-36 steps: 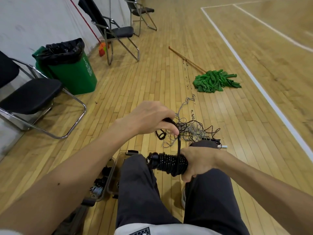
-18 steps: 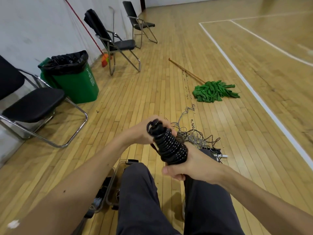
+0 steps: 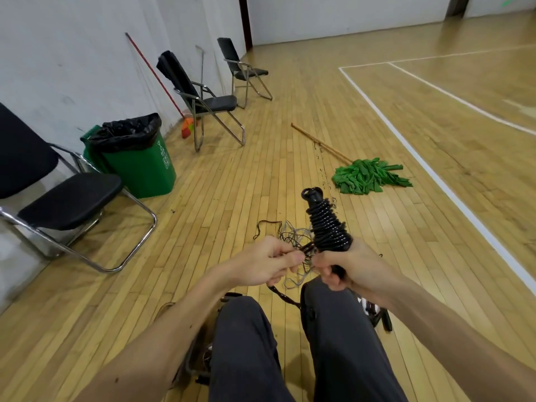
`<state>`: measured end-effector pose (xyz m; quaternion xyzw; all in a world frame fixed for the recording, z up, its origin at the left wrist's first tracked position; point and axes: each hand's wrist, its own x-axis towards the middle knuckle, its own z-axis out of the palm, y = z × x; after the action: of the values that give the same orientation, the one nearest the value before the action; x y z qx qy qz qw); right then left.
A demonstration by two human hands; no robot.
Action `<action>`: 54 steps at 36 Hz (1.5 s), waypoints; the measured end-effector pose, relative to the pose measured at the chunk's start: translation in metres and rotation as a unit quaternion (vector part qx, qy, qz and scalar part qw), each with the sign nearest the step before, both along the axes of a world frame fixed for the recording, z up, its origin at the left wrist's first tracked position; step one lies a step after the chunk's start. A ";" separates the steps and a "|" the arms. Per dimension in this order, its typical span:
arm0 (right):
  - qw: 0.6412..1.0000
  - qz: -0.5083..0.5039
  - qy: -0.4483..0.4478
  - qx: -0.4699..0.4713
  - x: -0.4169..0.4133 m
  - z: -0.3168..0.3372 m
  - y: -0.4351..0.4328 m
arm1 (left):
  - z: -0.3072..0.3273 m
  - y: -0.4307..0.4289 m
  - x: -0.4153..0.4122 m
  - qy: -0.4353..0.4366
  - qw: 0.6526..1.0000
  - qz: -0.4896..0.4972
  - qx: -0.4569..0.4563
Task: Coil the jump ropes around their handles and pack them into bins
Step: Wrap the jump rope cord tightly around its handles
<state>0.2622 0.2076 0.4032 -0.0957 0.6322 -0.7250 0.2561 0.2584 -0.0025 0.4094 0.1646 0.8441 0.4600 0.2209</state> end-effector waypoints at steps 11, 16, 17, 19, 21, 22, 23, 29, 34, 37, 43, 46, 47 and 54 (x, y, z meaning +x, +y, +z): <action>0.984 -0.103 0.008 0.144 -0.024 -0.015 -0.001 | 0.000 0.008 0.004 -0.009 0.998 0.041 -0.054; 0.974 -0.129 0.002 0.187 -0.035 -0.025 -0.007 | 0.004 0.023 0.005 0.095 0.969 0.039 -0.225; 0.971 -0.132 0.001 0.198 -0.037 -0.027 -0.009 | 0.006 0.026 0.006 0.136 0.949 0.029 -0.282; 0.968 -0.131 0.000 0.214 -0.039 -0.029 -0.012 | 0.008 0.030 0.005 0.198 0.909 0.011 -0.368; 0.968 -0.118 -0.009 0.222 -0.041 -0.030 -0.015 | 0.012 0.032 0.002 0.225 0.882 -0.006 -0.415; 0.968 -0.110 -0.012 0.226 -0.043 -0.030 -0.016 | 0.014 0.033 0.000 0.231 0.872 -0.014 -0.432; 0.967 -0.103 -0.012 0.232 -0.044 -0.030 -0.017 | 0.016 0.034 0.000 0.238 0.862 -0.024 -0.447; 0.951 -0.028 0.002 0.308 -0.048 -0.032 -0.027 | 0.035 0.033 -0.004 0.276 0.816 -0.071 -0.503; 0.880 0.199 -0.024 0.431 -0.047 -0.022 -0.036 | 0.057 0.034 -0.011 0.231 0.825 -0.156 -0.492; 0.825 0.323 -0.005 0.464 -0.036 -0.013 -0.041 | 0.065 0.036 -0.013 0.176 0.857 -0.179 -0.449; 0.786 0.452 0.022 0.421 -0.016 0.010 -0.039 | 0.075 0.035 -0.008 0.113 0.924 -0.177 -0.320; 0.782 0.486 0.058 0.385 -0.005 0.023 -0.035 | 0.076 0.033 -0.004 0.080 0.955 -0.161 -0.236; 0.787 0.489 0.072 0.369 -0.002 0.027 -0.033 | 0.075 0.031 -0.003 0.070 0.966 -0.149 -0.197; 0.869 0.426 0.097 0.233 0.008 0.037 -0.018 | 0.060 0.022 0.000 0.078 0.995 -0.061 0.001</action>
<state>0.2703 0.1892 0.4403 -0.3637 0.7020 -0.3643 0.4921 0.2587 0.0193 0.4694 0.2509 0.8469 0.4320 0.1822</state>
